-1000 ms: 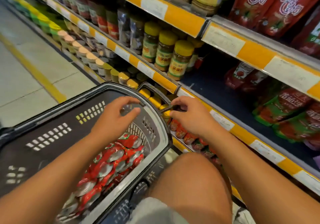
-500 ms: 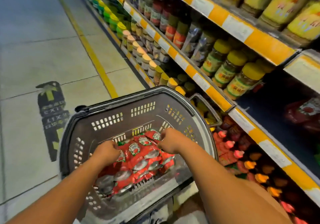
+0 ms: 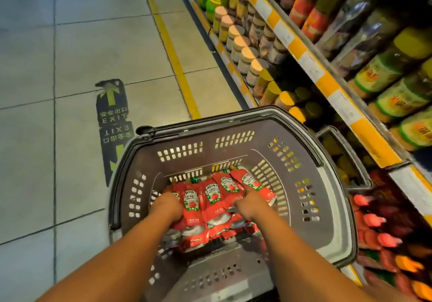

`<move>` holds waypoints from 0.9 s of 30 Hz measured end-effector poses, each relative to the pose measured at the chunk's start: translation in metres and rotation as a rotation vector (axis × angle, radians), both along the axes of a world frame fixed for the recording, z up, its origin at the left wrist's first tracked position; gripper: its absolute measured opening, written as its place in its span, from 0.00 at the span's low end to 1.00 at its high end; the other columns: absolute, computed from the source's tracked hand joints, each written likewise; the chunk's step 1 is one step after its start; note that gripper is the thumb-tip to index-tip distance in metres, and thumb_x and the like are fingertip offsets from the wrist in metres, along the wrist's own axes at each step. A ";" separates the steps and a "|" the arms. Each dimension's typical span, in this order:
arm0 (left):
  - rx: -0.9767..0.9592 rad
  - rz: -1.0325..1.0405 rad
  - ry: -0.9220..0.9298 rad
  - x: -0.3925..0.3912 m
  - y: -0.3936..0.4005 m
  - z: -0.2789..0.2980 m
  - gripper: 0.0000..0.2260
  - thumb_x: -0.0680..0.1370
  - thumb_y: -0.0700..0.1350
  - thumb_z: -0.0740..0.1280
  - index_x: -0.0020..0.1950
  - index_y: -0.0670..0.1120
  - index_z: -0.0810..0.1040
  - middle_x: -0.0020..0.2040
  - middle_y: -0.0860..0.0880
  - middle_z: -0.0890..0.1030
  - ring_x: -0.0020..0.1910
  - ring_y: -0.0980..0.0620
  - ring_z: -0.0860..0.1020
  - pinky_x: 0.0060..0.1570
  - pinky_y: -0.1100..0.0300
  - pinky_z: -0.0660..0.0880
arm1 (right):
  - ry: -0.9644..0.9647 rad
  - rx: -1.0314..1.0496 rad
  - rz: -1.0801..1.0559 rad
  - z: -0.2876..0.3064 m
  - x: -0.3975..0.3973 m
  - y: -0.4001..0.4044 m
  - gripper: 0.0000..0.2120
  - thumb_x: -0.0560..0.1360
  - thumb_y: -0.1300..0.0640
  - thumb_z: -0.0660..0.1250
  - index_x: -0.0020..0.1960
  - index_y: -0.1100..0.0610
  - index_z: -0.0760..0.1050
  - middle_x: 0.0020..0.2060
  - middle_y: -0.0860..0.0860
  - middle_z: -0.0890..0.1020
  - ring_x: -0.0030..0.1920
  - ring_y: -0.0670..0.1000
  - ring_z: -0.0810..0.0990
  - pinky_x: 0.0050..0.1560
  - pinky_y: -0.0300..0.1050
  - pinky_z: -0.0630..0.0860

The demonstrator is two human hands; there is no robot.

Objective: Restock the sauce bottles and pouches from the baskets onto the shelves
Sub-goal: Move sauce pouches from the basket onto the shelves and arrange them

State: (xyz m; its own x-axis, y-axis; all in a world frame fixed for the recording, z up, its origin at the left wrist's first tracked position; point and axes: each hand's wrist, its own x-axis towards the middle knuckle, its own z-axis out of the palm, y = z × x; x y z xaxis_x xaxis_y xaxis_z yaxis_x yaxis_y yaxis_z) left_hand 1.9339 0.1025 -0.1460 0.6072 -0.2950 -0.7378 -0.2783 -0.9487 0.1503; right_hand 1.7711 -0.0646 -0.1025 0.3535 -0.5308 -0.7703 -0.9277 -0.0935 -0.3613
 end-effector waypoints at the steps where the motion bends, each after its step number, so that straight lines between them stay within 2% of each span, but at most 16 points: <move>1: 0.010 -0.004 -0.002 0.001 -0.001 -0.001 0.16 0.81 0.46 0.64 0.68 0.43 0.78 0.66 0.42 0.80 0.63 0.42 0.80 0.61 0.51 0.77 | -0.027 0.029 -0.035 -0.003 0.001 -0.001 0.27 0.81 0.61 0.67 0.77 0.63 0.63 0.51 0.58 0.82 0.45 0.53 0.79 0.38 0.38 0.74; 2: 0.019 -0.001 -0.002 0.000 -0.001 -0.001 0.16 0.81 0.46 0.64 0.67 0.43 0.78 0.65 0.42 0.80 0.62 0.42 0.80 0.60 0.51 0.78 | -0.044 0.065 -0.077 -0.007 0.001 -0.002 0.29 0.81 0.62 0.67 0.79 0.62 0.60 0.51 0.58 0.82 0.45 0.54 0.81 0.34 0.37 0.76; 3: 0.024 0.007 -0.008 -0.002 -0.001 -0.002 0.16 0.80 0.45 0.65 0.67 0.44 0.78 0.65 0.42 0.80 0.62 0.42 0.80 0.60 0.51 0.78 | -0.056 0.105 -0.124 -0.011 0.002 -0.003 0.30 0.81 0.62 0.67 0.79 0.62 0.58 0.54 0.59 0.82 0.48 0.56 0.83 0.35 0.40 0.80; 5: 0.024 0.043 -0.027 -0.004 -0.001 -0.003 0.16 0.80 0.46 0.64 0.67 0.43 0.77 0.65 0.42 0.80 0.62 0.42 0.80 0.60 0.50 0.78 | -0.055 0.125 -0.179 -0.019 0.005 -0.005 0.31 0.80 0.62 0.69 0.79 0.61 0.59 0.61 0.62 0.81 0.55 0.61 0.84 0.49 0.54 0.85; 7: 0.012 0.103 -0.034 -0.003 -0.003 -0.004 0.17 0.81 0.46 0.63 0.69 0.41 0.74 0.65 0.41 0.80 0.62 0.40 0.80 0.61 0.50 0.77 | -0.038 0.061 -0.169 -0.024 0.008 -0.007 0.29 0.78 0.59 0.72 0.75 0.63 0.65 0.61 0.62 0.81 0.56 0.63 0.83 0.55 0.61 0.83; 9: -0.011 0.182 -0.029 -0.001 -0.005 -0.002 0.18 0.81 0.45 0.63 0.70 0.38 0.71 0.65 0.39 0.79 0.63 0.39 0.79 0.62 0.49 0.76 | -0.025 -0.016 -0.161 -0.029 0.010 -0.009 0.24 0.76 0.57 0.74 0.68 0.64 0.72 0.56 0.61 0.83 0.54 0.62 0.83 0.56 0.59 0.82; 12: -0.073 0.297 -0.007 -0.001 -0.007 0.002 0.17 0.80 0.44 0.65 0.67 0.38 0.72 0.64 0.38 0.79 0.62 0.38 0.79 0.60 0.49 0.76 | 0.010 -0.100 -0.161 -0.033 0.013 -0.010 0.18 0.76 0.54 0.74 0.61 0.61 0.74 0.54 0.58 0.83 0.52 0.59 0.82 0.55 0.54 0.82; 14: -0.122 0.351 0.008 -0.004 -0.007 0.003 0.13 0.79 0.44 0.66 0.61 0.40 0.76 0.59 0.39 0.81 0.56 0.39 0.80 0.57 0.50 0.78 | 0.038 -0.131 -0.154 -0.036 0.014 -0.011 0.17 0.77 0.53 0.72 0.62 0.60 0.74 0.56 0.58 0.82 0.52 0.59 0.82 0.54 0.53 0.81; 17: -0.175 0.420 0.045 -0.005 -0.007 0.004 0.07 0.77 0.44 0.69 0.53 0.42 0.78 0.52 0.41 0.83 0.50 0.41 0.82 0.55 0.48 0.81 | 0.054 -0.144 -0.113 -0.039 0.013 -0.011 0.19 0.78 0.54 0.71 0.66 0.59 0.74 0.58 0.57 0.82 0.56 0.60 0.81 0.58 0.54 0.80; 21: -0.232 0.534 0.088 -0.006 -0.007 0.005 0.11 0.75 0.45 0.73 0.55 0.42 0.79 0.51 0.42 0.83 0.50 0.40 0.82 0.55 0.46 0.81 | 0.093 -0.210 -0.054 -0.043 0.011 -0.010 0.23 0.77 0.53 0.72 0.68 0.58 0.71 0.59 0.58 0.81 0.60 0.61 0.80 0.61 0.54 0.78; 24: -0.240 0.549 0.071 -0.007 -0.007 0.007 0.10 0.75 0.46 0.74 0.47 0.44 0.74 0.45 0.44 0.81 0.48 0.40 0.82 0.53 0.46 0.81 | 0.067 -0.143 -0.194 -0.044 0.016 -0.013 0.27 0.78 0.48 0.72 0.70 0.59 0.69 0.63 0.59 0.79 0.63 0.61 0.78 0.62 0.55 0.77; 27: -0.249 0.559 0.058 -0.009 -0.007 0.009 0.12 0.74 0.46 0.75 0.41 0.48 0.72 0.44 0.44 0.81 0.47 0.40 0.82 0.52 0.46 0.82 | 0.041 -0.121 -0.236 -0.047 0.016 -0.011 0.25 0.78 0.48 0.73 0.68 0.59 0.72 0.61 0.57 0.81 0.61 0.60 0.80 0.60 0.53 0.78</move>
State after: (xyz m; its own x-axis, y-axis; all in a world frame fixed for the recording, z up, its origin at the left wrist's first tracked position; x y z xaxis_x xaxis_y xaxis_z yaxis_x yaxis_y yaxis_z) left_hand 1.9254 0.0951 -0.1368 0.6805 -0.1110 -0.7243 0.2666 -0.8833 0.3857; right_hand 1.7875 -0.0760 -0.1494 0.1785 -0.6840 -0.7073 -0.9427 0.0869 -0.3220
